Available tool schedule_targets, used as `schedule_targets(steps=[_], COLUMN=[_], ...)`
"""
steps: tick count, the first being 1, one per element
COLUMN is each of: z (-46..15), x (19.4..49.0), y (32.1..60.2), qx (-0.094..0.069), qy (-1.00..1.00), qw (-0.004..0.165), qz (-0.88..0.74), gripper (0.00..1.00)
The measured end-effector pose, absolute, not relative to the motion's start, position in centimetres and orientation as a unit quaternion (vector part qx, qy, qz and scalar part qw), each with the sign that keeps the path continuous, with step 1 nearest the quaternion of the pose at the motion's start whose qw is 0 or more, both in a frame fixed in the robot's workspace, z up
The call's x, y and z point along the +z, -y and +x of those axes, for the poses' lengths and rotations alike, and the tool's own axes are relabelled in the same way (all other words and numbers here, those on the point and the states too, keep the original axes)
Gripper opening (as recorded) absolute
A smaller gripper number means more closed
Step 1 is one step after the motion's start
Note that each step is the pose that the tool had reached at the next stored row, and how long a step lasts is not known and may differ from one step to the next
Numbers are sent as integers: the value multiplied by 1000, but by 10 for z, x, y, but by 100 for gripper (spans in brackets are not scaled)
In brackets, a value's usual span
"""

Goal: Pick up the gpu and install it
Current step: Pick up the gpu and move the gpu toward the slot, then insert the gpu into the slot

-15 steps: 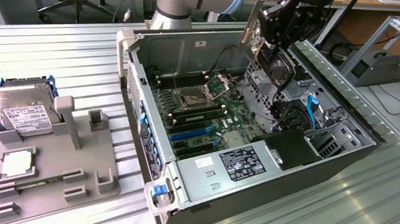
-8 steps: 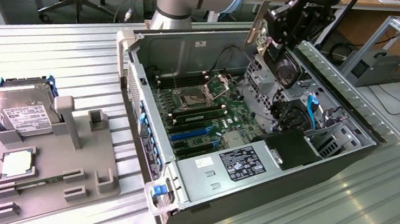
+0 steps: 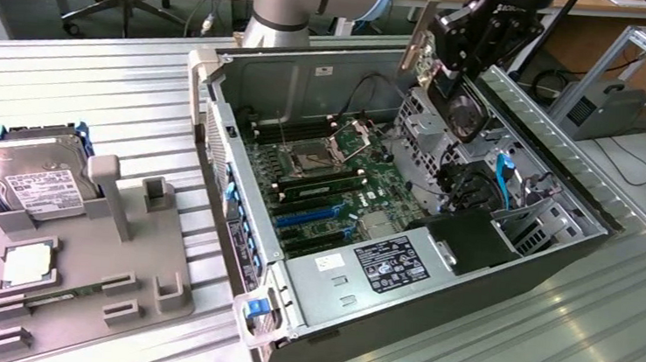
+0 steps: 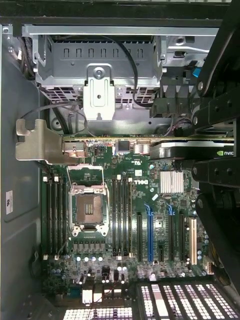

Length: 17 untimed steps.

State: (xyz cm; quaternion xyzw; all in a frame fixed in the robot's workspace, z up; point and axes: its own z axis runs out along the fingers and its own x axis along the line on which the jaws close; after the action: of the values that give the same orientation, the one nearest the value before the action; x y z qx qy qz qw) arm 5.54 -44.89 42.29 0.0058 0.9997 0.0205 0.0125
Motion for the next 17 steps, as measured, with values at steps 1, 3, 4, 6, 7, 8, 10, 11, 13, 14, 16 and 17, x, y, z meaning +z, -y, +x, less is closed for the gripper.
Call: schedule_targets(steps=[1,3,4,6,7,8,10,11,13,14,16,17], z=[57,58,58,58,58,58,58,58,58,58,58,58], x=[423,423,423,423,423,423,423,423,423,423,423,423], y=[449,449,449,449,449,449,449,449,449,449,449,449], qx=[20,20,20,20,20,20,20,20,20,20,20,20], qy=[-1000,-1000,-1000,-1000,-1000,-1000,-1000,-1000,-1000,-1000,-1000,-1000], qw=[13,13,13,13,13,13,13,13,13,13,13,13], qz=[6,6,6,6,6,6,6,6,6,6,6,6], gripper=[27,27,27,27,27,27,27,27,27,27,27,27])
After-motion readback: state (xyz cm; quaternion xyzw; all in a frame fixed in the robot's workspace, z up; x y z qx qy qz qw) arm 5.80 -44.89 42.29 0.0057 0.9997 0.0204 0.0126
